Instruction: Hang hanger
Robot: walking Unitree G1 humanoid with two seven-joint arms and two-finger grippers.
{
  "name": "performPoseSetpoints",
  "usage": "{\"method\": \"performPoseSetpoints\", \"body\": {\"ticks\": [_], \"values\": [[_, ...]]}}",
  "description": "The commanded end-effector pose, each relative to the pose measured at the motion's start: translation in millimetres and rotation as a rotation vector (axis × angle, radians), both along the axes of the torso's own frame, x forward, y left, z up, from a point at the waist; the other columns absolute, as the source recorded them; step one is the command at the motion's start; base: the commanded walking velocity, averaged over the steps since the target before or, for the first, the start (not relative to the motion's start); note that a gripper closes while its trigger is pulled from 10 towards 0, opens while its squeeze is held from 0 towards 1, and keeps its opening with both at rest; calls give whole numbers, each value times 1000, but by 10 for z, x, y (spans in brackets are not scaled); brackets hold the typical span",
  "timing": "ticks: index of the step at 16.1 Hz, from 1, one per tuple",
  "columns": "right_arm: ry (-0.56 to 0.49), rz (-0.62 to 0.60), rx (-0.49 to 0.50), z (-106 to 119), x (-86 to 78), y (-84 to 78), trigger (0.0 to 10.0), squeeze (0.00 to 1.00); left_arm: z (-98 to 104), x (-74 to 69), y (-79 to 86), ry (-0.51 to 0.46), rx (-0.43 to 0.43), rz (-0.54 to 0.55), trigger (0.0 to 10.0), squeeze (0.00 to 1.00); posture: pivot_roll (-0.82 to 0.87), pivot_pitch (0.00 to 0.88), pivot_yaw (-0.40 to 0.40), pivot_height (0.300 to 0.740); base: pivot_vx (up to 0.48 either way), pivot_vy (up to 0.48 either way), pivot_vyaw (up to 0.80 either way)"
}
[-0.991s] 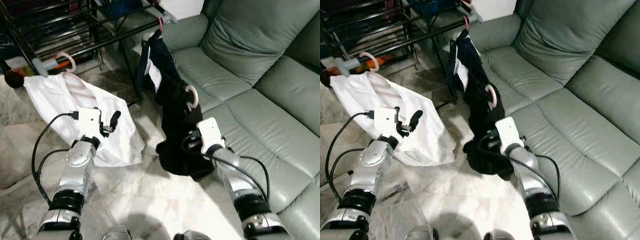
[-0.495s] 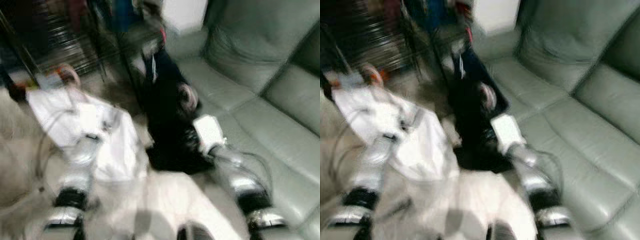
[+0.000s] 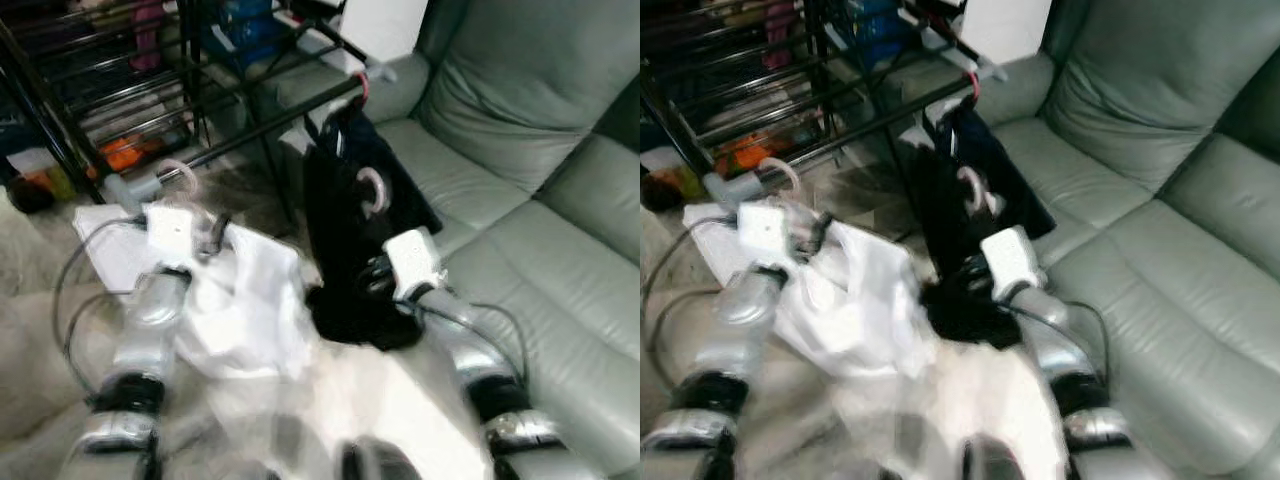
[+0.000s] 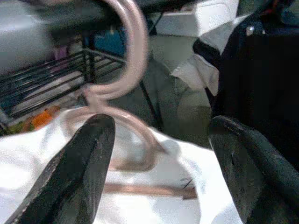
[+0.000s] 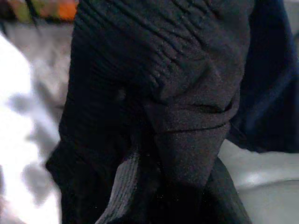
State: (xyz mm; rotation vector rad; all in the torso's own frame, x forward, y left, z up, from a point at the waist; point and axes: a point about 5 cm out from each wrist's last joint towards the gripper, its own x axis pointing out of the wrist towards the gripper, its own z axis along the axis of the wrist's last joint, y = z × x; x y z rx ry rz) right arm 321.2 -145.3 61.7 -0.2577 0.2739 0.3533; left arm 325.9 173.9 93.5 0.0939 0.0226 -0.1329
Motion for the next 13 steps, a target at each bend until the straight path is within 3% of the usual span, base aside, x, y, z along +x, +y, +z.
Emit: {"method": "performPoseSetpoints", "body": {"ticks": [1, 9, 13], "values": [[-61, 3, 18, 132, 79, 55, 10000, 0, 34, 2, 80, -13, 27, 35, 10000, 0, -34, 66, 2, 740, 0, 0, 0], [-74, -45, 36, 115, 81, 36, 10000, 0, 13, -21, 85, -17, 38, 81, 10000, 0, -27, 60, 0, 740, 0, 0, 0], [-92, -22, 40, 118, 65, 77, 10000, 0, -12, -53, 122, -15, 54, 86, 10000, 0, -22, 50, -1, 740, 0, 0, 800]]}}
